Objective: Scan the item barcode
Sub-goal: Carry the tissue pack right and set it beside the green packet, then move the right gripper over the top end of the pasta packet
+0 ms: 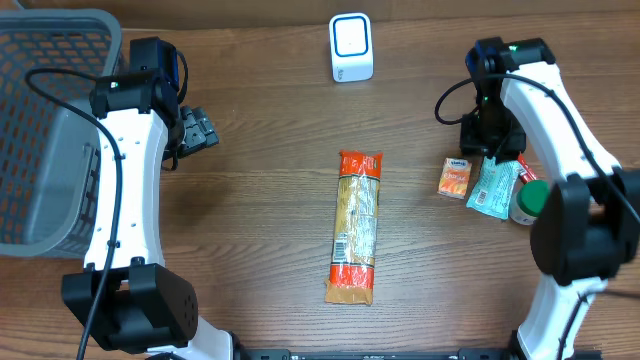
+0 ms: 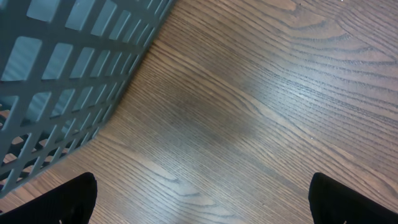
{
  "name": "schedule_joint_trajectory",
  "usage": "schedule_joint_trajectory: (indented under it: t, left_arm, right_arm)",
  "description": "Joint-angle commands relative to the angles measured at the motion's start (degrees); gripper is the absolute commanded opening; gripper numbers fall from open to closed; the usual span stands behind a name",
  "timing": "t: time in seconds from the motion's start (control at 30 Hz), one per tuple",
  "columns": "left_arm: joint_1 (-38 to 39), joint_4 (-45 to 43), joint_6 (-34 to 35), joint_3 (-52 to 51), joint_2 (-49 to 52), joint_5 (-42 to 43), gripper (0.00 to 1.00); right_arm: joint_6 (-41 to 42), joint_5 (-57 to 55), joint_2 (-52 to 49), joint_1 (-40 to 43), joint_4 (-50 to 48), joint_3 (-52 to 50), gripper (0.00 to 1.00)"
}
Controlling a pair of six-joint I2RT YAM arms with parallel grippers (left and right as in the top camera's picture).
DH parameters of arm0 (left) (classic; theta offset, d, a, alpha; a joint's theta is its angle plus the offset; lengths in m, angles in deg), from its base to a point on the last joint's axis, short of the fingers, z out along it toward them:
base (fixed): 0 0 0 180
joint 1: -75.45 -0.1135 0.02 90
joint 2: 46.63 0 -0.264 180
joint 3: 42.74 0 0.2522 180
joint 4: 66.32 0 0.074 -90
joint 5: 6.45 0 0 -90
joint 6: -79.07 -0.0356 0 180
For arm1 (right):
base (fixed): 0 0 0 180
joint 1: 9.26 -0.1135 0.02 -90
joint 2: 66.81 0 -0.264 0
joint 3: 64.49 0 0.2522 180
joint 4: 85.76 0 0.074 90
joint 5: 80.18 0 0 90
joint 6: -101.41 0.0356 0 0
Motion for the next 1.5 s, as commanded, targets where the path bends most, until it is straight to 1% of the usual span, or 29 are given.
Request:
schedule_joint_trajectory:
  t: [0.0,0.03,0.07,0.1,0.23,0.43,1.47]
  left_arm:
    - [-0.1,0.1,-1.3,1.1,0.1,0.1,1.00]
    - [-0.1,0.1,-1.3,1.1,0.1,0.1,1.00]
    - [-0.1,0.1,-1.3,1.1,0.1,0.0,1.00]
    - [-0.1,0.1,-1.3,1.1,0.1,0.1,1.00]
    - [-0.1,0.1,-1.3,1.1,0.1,0.1,1.00]
    - [-0.1,0.1,-1.3,1.1,0.1,0.1,1.00]
    - [-0.1,0.1,-1.3,1.1,0.1,0.1,1.00]
  right_arm:
    - [0.0,6.8,11.0,-5.7,-1.1,1.0,0.46]
    - [0.3,7.8,12.0,-7.1,-1.3,1.0,0.52]
    - [0.3,8.7,13.0,-8.9,-1.2,1.0,0.94]
    - [0.3,9.1,13.4,-10.3,-0.7,1.0,1.00]
    - [0.3,9.1,13.4,-15.3,2.4,0.9,1.00]
    - [0.3,9.1,13.4,-18.6,2.8,0.8,1.00]
    - [0.3,9.0,13.4,-18.8,2.8,0.8,1.00]
